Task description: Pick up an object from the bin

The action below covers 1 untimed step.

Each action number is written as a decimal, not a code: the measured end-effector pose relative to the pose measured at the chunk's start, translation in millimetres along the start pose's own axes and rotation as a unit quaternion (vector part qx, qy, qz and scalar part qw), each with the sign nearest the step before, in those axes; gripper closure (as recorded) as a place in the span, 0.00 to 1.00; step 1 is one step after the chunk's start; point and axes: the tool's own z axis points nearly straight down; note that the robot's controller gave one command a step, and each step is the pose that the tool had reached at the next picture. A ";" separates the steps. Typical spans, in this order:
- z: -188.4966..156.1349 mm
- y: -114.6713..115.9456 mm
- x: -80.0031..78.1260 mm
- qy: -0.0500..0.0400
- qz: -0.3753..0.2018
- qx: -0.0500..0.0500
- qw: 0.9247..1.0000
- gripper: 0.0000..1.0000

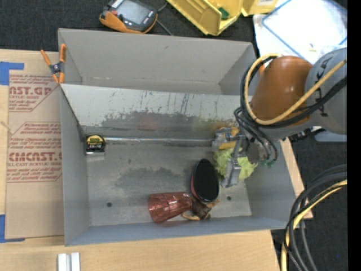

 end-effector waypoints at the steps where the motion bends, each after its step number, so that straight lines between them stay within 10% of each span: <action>1: 100.5 -92.2 -3.4 0.000 -0.054 0.000 0.999 0.00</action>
Offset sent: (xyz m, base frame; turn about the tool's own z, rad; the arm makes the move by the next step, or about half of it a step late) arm -0.0045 -0.0868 -0.0990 -0.0227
